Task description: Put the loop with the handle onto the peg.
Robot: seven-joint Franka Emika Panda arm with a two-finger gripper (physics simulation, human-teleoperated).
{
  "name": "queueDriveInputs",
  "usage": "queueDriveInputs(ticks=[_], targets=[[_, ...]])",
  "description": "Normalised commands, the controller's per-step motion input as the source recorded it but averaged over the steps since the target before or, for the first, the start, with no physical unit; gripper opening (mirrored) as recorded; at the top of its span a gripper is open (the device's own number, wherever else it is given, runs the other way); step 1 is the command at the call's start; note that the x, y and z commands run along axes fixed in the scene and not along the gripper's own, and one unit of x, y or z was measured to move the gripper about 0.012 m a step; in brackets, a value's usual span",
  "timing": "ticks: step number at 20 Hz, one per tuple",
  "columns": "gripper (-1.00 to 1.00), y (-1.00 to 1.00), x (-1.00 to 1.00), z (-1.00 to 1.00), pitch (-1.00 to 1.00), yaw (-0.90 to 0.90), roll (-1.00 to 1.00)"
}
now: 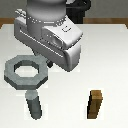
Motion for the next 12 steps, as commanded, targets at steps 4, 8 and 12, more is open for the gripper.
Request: queueDriveInputs(ticks=[4, 8, 12], targets=[[-1.0, 0.0, 0.0, -0.25, 0.0, 0.0, 0.0], [-1.0, 0.0, 0.0, -1.0, 0.0, 0.0, 0.0], [-1.0, 0.0, 0.0, -1.0, 0.0, 0.0, 0.0]])
